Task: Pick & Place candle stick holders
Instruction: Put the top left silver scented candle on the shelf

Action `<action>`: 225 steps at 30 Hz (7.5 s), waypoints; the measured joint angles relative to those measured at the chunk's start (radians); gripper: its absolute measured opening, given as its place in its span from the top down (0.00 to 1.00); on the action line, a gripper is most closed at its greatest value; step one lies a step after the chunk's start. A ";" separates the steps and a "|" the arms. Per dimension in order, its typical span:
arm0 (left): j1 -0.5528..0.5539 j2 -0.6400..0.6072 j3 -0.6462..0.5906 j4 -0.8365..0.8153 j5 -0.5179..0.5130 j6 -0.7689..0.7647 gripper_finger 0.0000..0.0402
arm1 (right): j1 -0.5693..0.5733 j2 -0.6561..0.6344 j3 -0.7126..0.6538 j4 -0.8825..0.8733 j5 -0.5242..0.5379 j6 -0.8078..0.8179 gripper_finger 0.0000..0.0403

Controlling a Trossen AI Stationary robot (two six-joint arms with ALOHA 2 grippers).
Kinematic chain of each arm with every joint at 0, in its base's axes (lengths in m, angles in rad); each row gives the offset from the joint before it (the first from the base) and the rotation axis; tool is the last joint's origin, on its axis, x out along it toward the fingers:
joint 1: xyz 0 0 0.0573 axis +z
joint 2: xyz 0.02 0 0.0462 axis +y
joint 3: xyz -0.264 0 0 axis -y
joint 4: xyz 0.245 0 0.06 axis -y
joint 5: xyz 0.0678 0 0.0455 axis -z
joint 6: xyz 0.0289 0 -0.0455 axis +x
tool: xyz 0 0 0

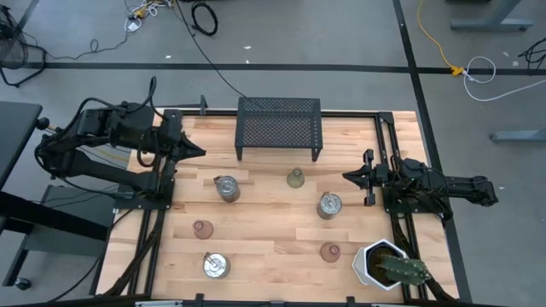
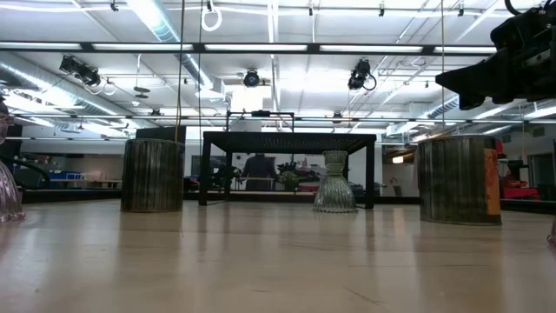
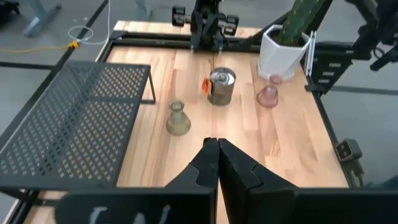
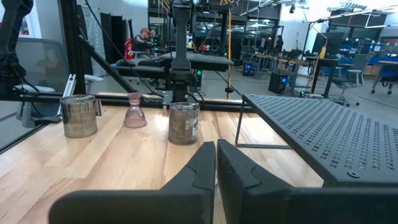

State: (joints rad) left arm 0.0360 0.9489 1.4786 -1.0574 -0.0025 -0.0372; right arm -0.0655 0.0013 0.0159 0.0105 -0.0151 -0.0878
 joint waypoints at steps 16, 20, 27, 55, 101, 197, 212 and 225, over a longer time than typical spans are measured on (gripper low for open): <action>0.000 0.000 0.000 -0.029 0.000 0.000 0.93 | 0.000 0.000 0.000 0.000 0.000 0.000 0.95; 0.000 0.012 0.000 -0.061 0.000 0.000 0.93 | 0.000 0.000 0.000 0.000 0.000 0.000 0.95; 0.000 0.040 -0.002 -0.130 0.000 -0.003 0.92 | 0.000 0.000 0.000 0.000 0.000 0.000 0.95; -0.012 0.037 -0.301 -0.120 0.118 -0.161 0.93 | 0.000 0.000 0.000 0.000 0.000 0.000 0.95; -0.359 -0.003 -0.677 0.117 -0.168 -0.712 0.92 | 0.000 0.000 0.000 0.000 0.000 0.000 0.95; -0.433 -0.039 -1.111 0.715 -0.605 -0.755 0.01 | 0.000 0.000 0.000 0.000 0.000 0.000 0.95; -0.432 -0.039 -1.111 0.717 -0.568 -0.763 0.00 | 0.000 0.000 0.000 0.000 0.000 0.000 0.95; -0.439 -0.019 -1.174 0.887 -0.646 -0.696 0.00 | 0.000 0.000 0.000 0.000 0.000 0.000 0.95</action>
State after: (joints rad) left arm -0.4030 0.9303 0.3043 -0.1702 -0.6488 -0.7329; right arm -0.0658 0.0017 0.0161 0.0105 -0.0151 -0.0878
